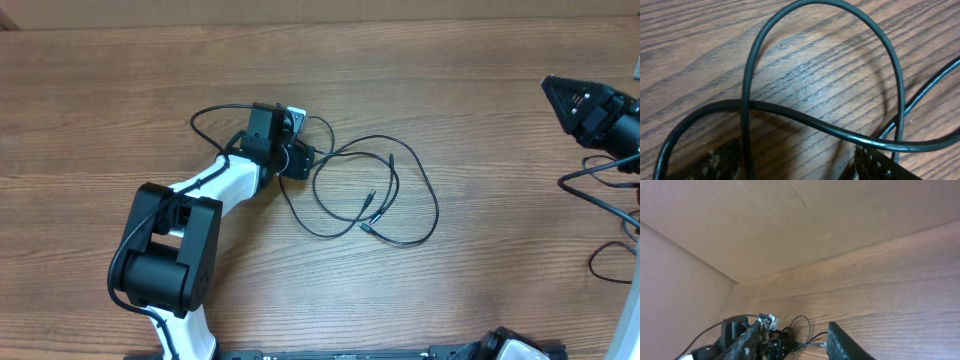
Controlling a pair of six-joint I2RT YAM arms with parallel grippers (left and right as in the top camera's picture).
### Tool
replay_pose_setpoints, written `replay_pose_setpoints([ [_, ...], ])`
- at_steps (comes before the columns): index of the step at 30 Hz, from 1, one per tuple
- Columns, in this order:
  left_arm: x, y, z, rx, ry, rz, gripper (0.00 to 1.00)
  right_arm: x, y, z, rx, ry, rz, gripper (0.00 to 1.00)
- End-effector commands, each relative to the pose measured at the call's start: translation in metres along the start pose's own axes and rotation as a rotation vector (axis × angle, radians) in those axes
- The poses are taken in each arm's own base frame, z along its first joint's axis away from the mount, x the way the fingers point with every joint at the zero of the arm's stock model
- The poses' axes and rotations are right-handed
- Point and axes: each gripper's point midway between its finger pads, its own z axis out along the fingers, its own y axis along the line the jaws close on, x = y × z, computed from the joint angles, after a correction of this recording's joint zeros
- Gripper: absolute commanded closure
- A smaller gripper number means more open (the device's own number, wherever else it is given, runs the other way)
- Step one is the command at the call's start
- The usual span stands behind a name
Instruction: Untangle cables
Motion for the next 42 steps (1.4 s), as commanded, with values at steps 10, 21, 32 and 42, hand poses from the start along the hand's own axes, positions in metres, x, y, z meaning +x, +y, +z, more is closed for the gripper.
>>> replay_pose_setpoints([
  [10, 0.011, 0.01, 0.007, -0.049, 0.034, 0.006, 0.52, -0.002, 0.006, -0.003, -0.007, 0.002, -0.007, 0.73],
  [21, 0.012, 0.01, 0.007, -0.049, 0.037, 0.03, 0.96, -0.001, 0.006, -0.003, -0.005, 0.005, -0.002, 0.79],
  [32, -0.014, -0.014, -0.011, 0.066, -0.012, 0.038, 0.96, 0.015, 0.008, 0.0, -0.011, 0.061, 0.003, 0.86],
  [42, -0.139, -0.064, -0.156, 0.211, -0.371, 0.09, 0.96, 0.043, 0.043, 0.023, -0.099, 0.169, -0.041, 0.81],
])
